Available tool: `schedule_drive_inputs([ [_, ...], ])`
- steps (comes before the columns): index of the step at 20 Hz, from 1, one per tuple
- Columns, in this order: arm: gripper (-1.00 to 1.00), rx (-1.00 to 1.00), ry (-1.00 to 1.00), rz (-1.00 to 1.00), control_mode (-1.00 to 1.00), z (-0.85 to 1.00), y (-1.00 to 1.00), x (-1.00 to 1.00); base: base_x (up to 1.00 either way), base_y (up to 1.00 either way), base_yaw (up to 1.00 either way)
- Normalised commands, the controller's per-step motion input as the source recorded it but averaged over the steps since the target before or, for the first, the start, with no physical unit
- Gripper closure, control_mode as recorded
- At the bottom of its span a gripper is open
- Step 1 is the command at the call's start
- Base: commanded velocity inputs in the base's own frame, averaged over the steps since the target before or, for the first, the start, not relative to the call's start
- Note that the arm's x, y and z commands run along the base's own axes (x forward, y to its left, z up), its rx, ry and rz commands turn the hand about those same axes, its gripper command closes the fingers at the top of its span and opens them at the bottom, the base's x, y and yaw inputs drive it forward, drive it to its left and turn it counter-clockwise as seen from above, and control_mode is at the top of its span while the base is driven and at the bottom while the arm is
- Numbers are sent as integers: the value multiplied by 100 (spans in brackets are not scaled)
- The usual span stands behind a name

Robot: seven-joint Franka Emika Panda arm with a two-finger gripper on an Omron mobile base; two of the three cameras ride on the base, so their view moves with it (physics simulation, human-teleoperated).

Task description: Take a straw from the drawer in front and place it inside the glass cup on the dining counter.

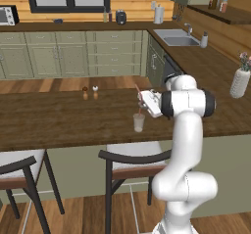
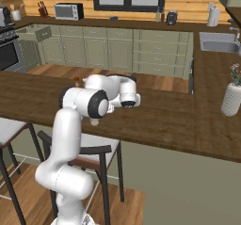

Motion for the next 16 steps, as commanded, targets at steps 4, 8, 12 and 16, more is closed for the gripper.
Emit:
schedule_drive_inputs([
  [4, 100, 0, 3, 2, -100, -19, 0, 24, 0, 0, 0],
  [8, 100, 0, 1, 2, -100, -12, 0, 11, 0, 0, 0],
  [12, 100, 0, 0, 1, -100, -2, 2, -17, 0, 0, 0],
  [16, 100, 0, 0, 0, -100, -1, 14, -33, 0, 0, 0],
])
